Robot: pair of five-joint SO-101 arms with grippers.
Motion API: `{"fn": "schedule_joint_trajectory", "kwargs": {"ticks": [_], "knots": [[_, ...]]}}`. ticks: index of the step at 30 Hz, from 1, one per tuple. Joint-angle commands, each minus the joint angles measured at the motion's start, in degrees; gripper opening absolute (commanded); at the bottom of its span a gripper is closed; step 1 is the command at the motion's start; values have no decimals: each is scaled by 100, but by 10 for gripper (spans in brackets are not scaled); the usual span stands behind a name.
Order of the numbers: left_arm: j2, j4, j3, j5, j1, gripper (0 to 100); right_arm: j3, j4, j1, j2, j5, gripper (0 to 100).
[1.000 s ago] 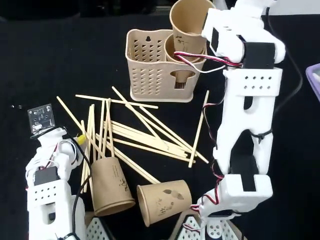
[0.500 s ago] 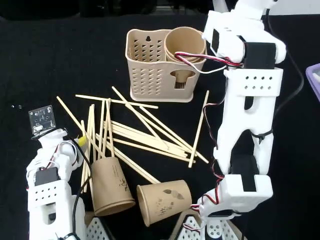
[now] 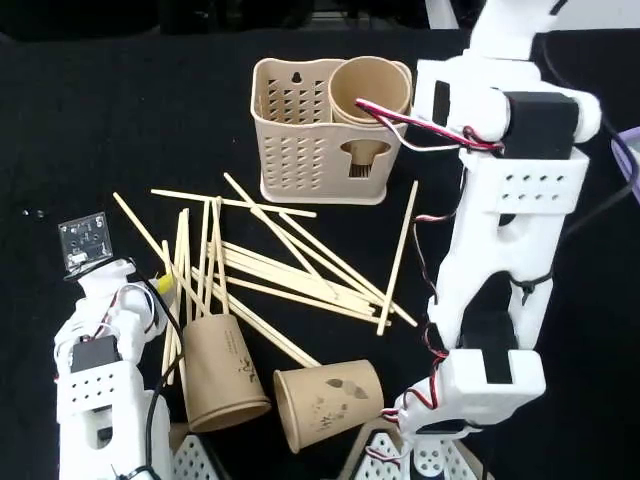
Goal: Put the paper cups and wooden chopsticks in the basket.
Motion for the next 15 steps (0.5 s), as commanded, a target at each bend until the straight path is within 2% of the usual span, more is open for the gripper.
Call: {"fn": "schedule_joint_trajectory", "kwargs": {"ticks": [1, 8, 11, 15], "knots": [[-79, -114, -66, 26, -13, 264, 391, 185, -123, -180, 264, 159], [-79, -114, -66, 26, -13, 264, 2967, 185, -510, -1824, 1160, 159], [-79, -114, -66, 26, -13, 264, 4400, 176, -1011, -3002, 1697, 159], [-79, -114, -75, 26, -40, 264, 6378, -97, -2048, -4725, 2444, 159]]}}
